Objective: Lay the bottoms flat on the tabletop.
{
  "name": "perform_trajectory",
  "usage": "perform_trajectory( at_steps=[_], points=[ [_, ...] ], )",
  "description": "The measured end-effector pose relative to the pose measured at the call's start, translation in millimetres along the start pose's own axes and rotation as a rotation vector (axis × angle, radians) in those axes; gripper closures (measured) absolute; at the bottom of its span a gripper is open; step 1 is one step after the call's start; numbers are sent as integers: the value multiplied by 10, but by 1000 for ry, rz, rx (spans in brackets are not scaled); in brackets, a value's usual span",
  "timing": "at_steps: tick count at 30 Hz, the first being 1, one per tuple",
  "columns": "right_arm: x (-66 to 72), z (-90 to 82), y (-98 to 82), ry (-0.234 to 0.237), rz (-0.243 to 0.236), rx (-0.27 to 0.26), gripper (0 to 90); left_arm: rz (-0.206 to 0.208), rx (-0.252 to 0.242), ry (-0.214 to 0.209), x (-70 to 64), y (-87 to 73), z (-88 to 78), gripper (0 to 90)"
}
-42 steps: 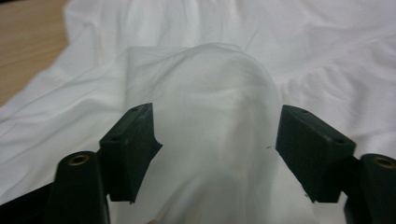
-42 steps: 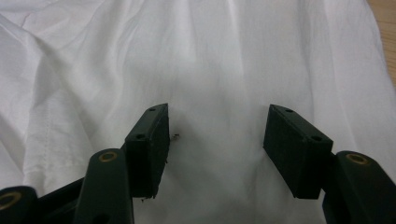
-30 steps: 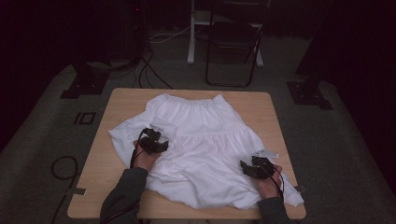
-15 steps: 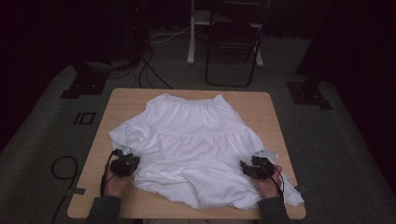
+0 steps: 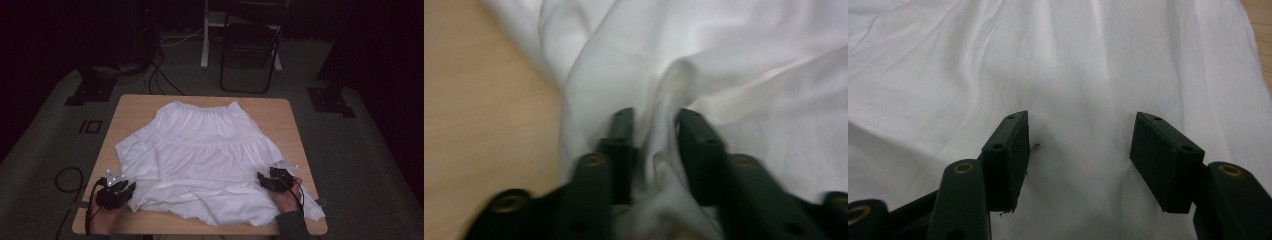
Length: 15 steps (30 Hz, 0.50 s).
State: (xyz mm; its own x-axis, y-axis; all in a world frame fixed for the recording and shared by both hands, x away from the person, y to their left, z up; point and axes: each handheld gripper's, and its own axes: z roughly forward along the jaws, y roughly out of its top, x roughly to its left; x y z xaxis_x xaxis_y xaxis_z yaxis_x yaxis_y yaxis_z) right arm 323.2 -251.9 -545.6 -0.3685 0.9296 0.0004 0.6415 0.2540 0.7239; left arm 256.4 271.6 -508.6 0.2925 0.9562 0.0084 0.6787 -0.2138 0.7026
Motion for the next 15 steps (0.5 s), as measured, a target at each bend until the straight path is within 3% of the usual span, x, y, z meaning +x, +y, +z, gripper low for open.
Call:
perform_trajectory(
  at_steps=[3,4,5,8,9,10,11,12,13,14,15],
  points=[
    [0,2,0,-1,0,-1,402,33,-55,-27,-66,199,-71,540],
    [0,2,0,-1,0,-1,402,33,-55,-27,-66,199,-71,522],
    [0,2,0,-2,1,-2,403,47,-81,-44,-103,320,-78,515],
    [0,2,0,-1,1,-2,402,66,-100,-59,-151,459,-40,491],
    [-1,2,0,-2,1,-2,402,96,-101,-72,-206,604,64,491],
    [-1,2,0,-2,1,-2,402,96,-101,-72,-206,604,64,491],
    [-1,2,-1,-1,1,-3,402,109,-81,-83,-257,740,223,491],
    [-1,2,-1,-1,1,-3,402,109,-81,-83,-257,740,223,491],
    [-1,3,-1,-1,1,-3,402,124,-64,-80,-310,855,392,492],
    [-1,3,-1,-1,1,-3,402,124,-64,-80,-310,855,392,492],
    [-1,2,-1,-1,1,-3,402,120,-36,-101,-356,950,558,495]
  ],
)
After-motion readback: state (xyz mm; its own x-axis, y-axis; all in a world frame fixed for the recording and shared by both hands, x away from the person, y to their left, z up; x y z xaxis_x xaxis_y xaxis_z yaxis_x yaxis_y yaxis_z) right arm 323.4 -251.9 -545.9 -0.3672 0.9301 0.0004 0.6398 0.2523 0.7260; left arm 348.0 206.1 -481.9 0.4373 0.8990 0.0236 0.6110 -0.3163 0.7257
